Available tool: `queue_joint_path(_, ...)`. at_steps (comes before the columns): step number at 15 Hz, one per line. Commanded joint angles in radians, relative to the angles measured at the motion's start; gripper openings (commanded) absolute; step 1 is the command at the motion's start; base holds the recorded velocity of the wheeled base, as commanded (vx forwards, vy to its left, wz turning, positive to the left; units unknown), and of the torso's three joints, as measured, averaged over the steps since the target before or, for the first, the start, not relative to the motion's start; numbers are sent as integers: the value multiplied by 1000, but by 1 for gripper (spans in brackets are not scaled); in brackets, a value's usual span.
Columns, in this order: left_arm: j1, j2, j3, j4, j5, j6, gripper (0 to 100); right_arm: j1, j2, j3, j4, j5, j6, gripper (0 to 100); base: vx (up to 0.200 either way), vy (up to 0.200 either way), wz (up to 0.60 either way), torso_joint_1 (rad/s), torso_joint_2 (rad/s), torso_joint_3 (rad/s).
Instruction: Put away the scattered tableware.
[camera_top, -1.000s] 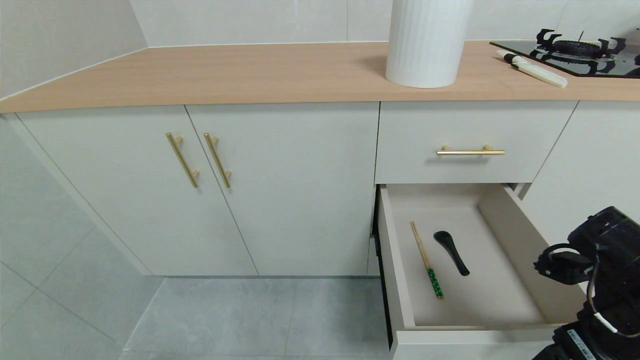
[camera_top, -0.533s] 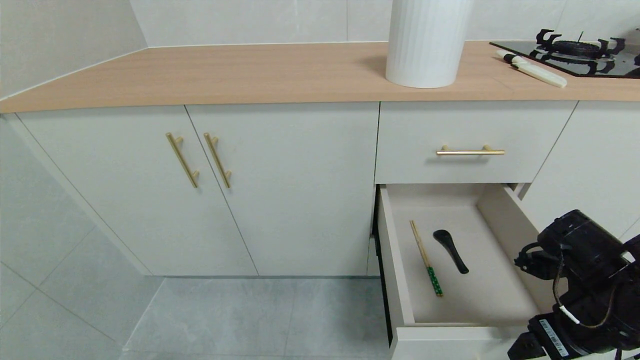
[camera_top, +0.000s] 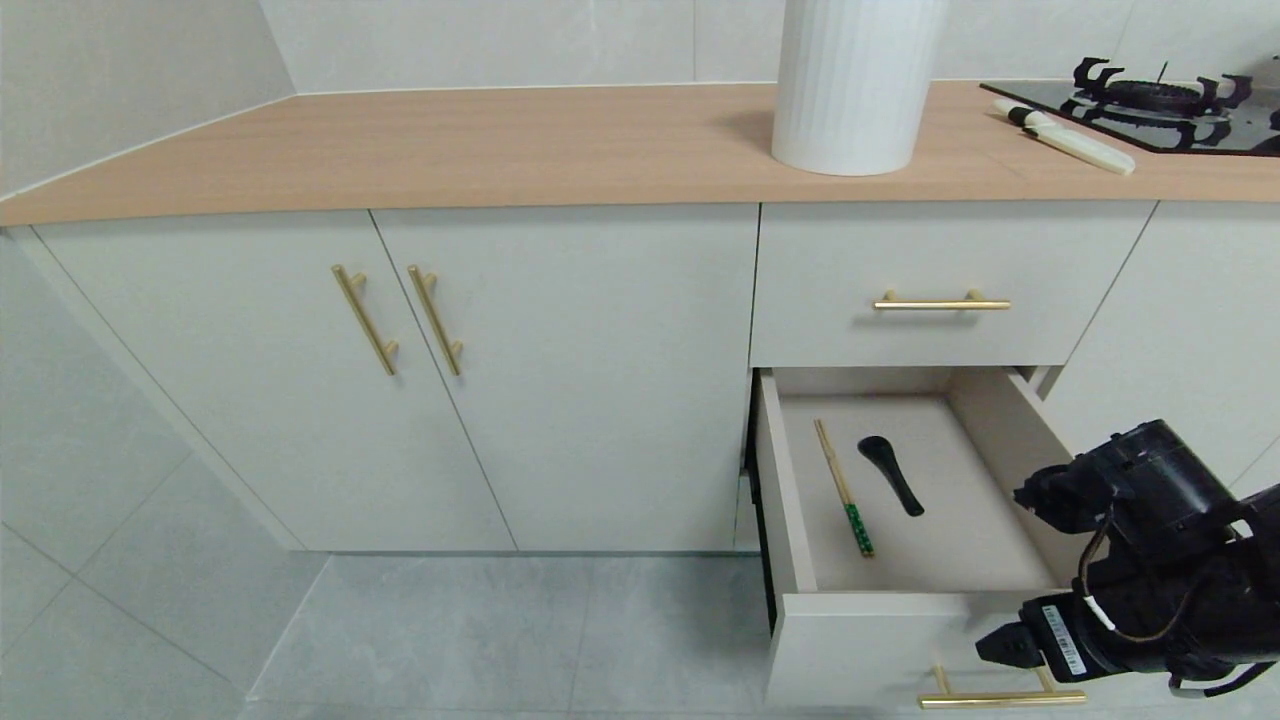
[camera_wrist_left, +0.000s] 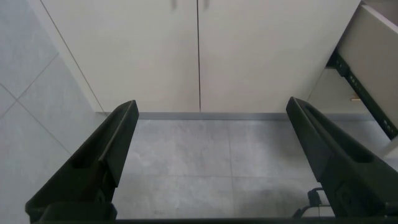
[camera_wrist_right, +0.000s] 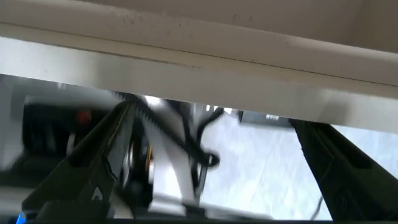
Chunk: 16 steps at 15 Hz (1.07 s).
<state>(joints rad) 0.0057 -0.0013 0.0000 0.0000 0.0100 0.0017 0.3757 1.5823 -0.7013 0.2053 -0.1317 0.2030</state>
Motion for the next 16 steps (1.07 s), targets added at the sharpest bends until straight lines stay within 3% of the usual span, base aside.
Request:
queue_joint_path(1, 0, 1, 0, 0, 1, 0, 100, -6, 31, -9, -15, -5, 0, 100, 0, 0, 0, 0, 0, 0)
queue_joint_path(11, 0, 1, 0, 0, 1, 0, 100, -121, 410, -498, -55, -59, -60, 100, 0, 0, 0, 0, 0, 0)
queue_joint_path(13, 0, 1, 0, 0, 1, 0, 100, -126, 441, -532, -80, -65, -57, 100, 0, 0, 0, 0, 0, 0)
queue_joint_path(16, 0, 1, 0, 0, 1, 0, 100, -155, 469, -504, -230, -92, -54, 100, 0, 0, 0, 0, 0, 0)
